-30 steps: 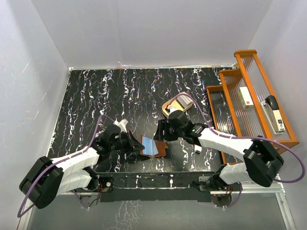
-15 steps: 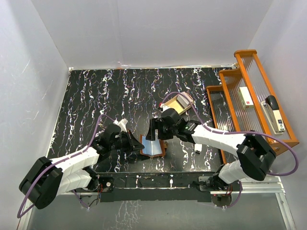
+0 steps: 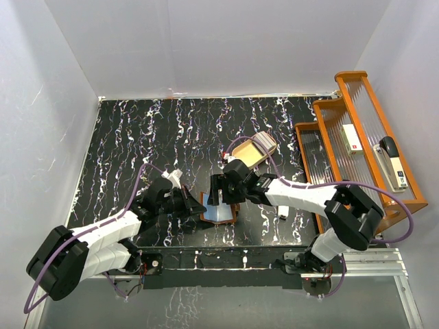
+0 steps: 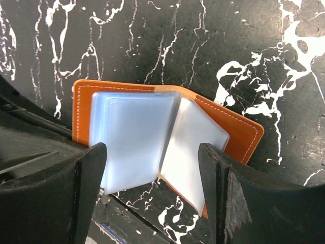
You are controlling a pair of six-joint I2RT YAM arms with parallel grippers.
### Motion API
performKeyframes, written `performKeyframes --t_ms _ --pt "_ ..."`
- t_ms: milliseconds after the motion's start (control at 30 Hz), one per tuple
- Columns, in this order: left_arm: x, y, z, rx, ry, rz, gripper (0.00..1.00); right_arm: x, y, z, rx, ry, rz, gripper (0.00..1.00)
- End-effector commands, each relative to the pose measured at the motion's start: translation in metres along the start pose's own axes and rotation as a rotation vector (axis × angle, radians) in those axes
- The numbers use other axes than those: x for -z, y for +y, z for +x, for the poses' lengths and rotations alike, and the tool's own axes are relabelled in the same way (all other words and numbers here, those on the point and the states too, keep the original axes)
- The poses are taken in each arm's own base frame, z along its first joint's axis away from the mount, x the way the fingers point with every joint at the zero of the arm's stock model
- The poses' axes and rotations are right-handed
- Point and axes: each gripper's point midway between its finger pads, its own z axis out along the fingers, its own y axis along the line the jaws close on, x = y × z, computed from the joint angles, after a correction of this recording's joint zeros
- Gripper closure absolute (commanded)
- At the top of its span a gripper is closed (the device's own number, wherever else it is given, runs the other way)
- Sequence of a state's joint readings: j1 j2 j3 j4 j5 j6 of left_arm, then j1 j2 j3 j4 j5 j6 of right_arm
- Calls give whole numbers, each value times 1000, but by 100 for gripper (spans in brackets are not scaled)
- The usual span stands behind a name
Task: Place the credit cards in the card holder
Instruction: Open the card holder at the center of the board.
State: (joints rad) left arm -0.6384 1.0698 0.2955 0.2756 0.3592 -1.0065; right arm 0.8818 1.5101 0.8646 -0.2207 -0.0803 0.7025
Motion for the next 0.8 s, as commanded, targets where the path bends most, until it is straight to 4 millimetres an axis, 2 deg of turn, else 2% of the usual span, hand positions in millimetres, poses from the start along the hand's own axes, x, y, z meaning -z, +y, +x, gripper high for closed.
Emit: performKeyframes --t_ms 0,233,467,633,767 --pt "4 -24 -10 -29 -25 62 100 -4 12 -19 12 -56 -23 29" --pt "4 -20 -9 -23 -32 59 100 -11 6 -9 8 -29 -16 29" --pt "6 -16 -11 -19 -48 36 100 -7 -28 -3 32 -23 150 34" --pt "7 -15 -10 -21 -52 35 100 8 -57 -4 58 -24 314 42" --pt "7 -16 -10 -18 -50 37 100 31 -59 -17 61 -66 363 43"
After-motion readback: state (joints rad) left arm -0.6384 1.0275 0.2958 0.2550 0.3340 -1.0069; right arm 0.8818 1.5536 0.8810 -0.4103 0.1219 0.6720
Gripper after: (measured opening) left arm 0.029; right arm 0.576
